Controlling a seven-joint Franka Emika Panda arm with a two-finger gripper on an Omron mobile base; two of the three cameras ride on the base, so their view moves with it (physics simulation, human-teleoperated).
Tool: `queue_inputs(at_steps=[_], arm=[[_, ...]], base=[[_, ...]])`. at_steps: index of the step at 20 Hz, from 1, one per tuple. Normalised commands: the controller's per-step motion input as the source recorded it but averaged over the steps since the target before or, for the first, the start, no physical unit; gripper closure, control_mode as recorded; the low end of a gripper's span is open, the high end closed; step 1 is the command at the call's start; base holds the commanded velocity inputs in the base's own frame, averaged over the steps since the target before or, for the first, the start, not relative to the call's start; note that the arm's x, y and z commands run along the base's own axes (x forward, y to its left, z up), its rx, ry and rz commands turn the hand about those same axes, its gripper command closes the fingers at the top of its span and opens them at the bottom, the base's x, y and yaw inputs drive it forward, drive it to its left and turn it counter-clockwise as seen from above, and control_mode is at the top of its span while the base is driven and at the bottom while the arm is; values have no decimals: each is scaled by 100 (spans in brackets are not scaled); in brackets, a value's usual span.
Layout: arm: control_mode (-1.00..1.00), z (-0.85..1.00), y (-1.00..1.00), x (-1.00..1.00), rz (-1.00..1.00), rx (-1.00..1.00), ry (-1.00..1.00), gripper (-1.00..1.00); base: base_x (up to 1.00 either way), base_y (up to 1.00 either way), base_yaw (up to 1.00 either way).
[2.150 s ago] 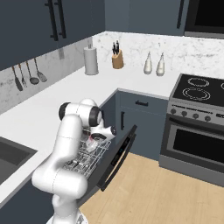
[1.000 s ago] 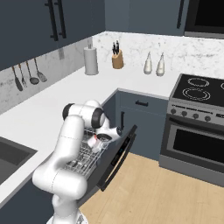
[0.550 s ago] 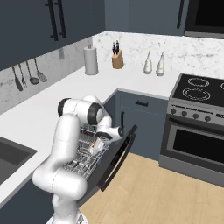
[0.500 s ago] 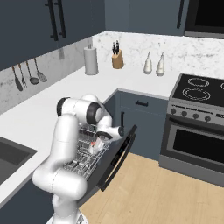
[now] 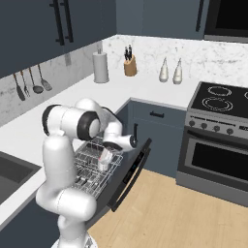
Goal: Pick up the cup and bowl from the counter, place them in the dishwasher, and close the dishwasher door.
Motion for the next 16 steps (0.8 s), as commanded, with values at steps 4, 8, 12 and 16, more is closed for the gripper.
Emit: queue_inputs(at_steps=[4, 8, 12, 16], arm=[[-100, 99, 0, -34, 0, 0, -1, -100], [-100, 89, 3, -14, 0, 0, 0, -100], [-100, 74, 13, -4, 0, 0, 0, -100], [-100, 46, 31, -2, 0, -2, 3, -100]], base=[[0, 0, 0], [0, 0, 0], [0, 0, 0], [0, 0, 0]])
